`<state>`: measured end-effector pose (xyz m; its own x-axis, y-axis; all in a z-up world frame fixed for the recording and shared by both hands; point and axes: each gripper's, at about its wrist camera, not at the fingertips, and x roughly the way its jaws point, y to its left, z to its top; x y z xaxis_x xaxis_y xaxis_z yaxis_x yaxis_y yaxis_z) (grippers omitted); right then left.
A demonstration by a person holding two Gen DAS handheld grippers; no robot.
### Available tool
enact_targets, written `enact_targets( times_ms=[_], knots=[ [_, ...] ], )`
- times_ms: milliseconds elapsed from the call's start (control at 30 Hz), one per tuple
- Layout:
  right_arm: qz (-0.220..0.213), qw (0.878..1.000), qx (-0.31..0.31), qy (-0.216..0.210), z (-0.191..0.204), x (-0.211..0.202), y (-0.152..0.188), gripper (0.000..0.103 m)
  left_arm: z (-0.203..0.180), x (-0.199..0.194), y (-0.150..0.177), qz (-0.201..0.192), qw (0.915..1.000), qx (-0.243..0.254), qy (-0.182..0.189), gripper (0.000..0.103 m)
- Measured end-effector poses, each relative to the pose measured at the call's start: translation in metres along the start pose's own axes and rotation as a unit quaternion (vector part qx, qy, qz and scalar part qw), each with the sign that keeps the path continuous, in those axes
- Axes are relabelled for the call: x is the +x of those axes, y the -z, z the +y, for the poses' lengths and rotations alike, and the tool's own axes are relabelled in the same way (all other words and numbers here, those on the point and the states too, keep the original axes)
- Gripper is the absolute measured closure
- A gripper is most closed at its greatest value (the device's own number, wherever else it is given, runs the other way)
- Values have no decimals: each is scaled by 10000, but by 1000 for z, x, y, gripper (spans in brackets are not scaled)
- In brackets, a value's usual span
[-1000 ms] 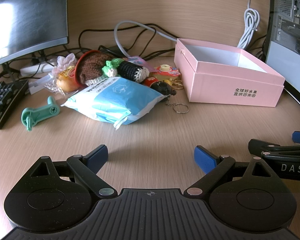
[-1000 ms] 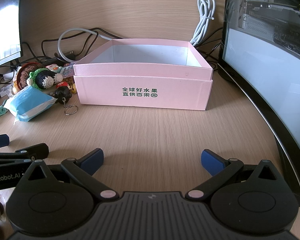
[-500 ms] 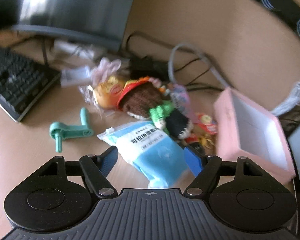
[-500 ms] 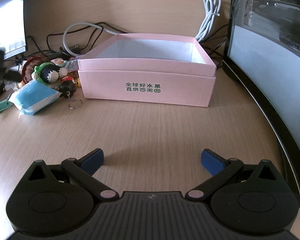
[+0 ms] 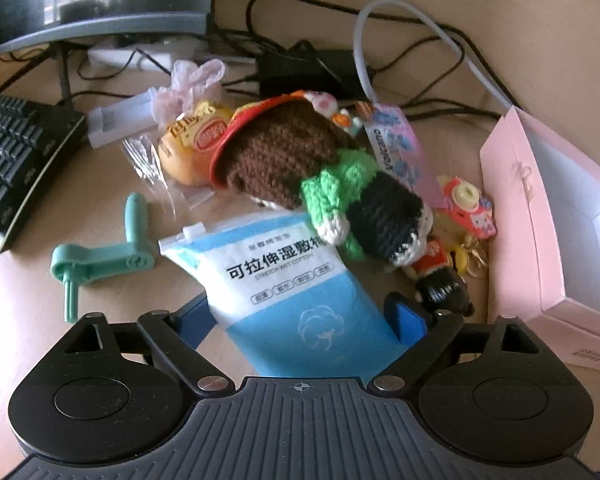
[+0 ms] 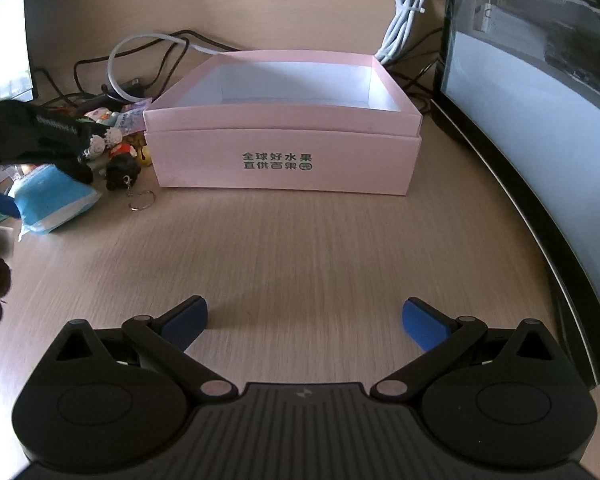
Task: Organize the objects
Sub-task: 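Reach the left tool to the blue wet-wipes pack and grasp it, then grasp the green plastic crank toy with the right tool while the left lifts the wipes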
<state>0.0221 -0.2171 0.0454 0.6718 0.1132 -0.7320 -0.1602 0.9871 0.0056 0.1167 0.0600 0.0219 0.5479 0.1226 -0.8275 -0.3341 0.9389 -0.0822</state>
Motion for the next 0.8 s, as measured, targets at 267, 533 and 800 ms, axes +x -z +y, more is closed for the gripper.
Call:
enact_targets(
  times_ms=[267, 533, 800],
  knots=[
    [-6, 9999, -92, -82, -1, -1, 1, 0, 15, -16, 8, -401, 9982, 293, 332, 31],
    [-133, 9997, -173, -148, 4, 0, 1, 0, 82, -89, 34, -968, 9859, 568, 1241, 49],
    [-173, 9933, -802, -814, 71, -5, -22, 0, 181, -134, 42, -1252, 9878, 178, 913, 49]
  ],
)
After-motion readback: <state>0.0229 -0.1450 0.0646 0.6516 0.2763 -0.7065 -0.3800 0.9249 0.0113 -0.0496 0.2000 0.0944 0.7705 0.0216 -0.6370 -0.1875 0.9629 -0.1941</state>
